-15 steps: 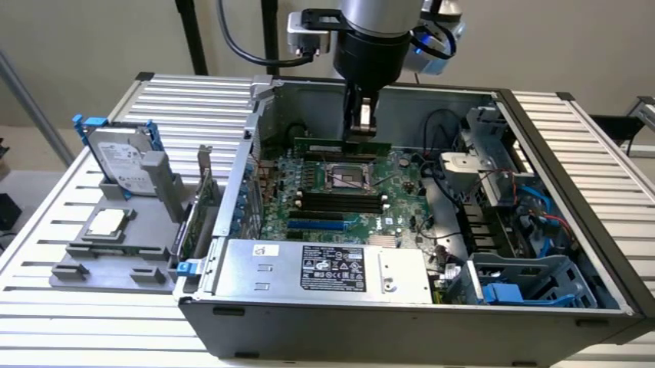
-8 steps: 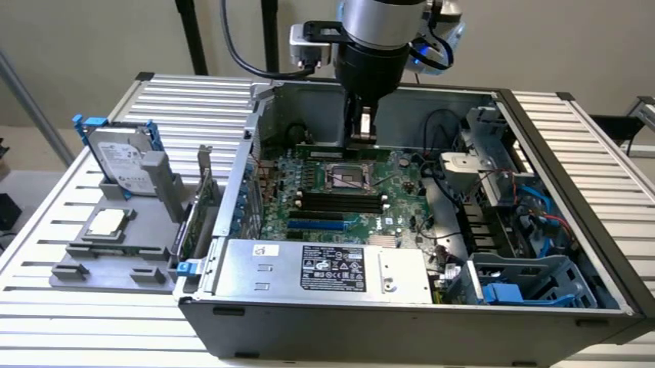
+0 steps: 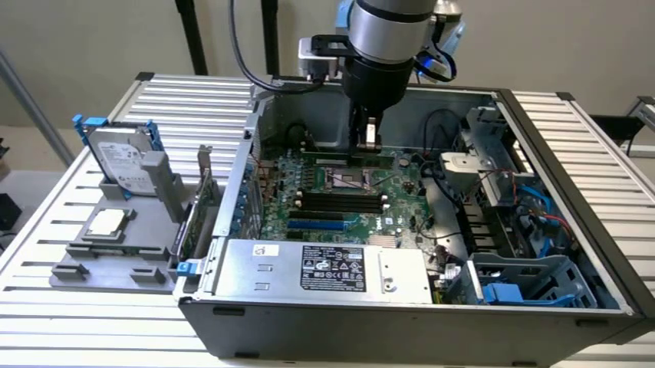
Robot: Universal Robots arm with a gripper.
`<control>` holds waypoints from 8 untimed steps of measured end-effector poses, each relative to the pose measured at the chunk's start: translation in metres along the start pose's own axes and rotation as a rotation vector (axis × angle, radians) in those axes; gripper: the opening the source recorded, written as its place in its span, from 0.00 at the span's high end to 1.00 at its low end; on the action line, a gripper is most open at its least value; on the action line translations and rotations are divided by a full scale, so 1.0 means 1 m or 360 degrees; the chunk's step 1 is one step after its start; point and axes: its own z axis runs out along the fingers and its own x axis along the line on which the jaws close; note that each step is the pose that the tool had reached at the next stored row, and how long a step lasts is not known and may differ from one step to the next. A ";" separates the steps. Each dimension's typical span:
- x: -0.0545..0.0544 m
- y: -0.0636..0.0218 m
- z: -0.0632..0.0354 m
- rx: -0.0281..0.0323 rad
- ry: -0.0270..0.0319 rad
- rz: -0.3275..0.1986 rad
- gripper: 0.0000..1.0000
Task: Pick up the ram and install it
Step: 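Insert the ram into the slot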
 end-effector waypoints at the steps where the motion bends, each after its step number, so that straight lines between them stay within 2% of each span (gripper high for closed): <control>1: 0.000 -0.0005 0.0019 0.00001 0.00003 0.0000 0.86; 8: -0.001 -0.0028 0.0147 0.00001 0.00097 0.0001 0.86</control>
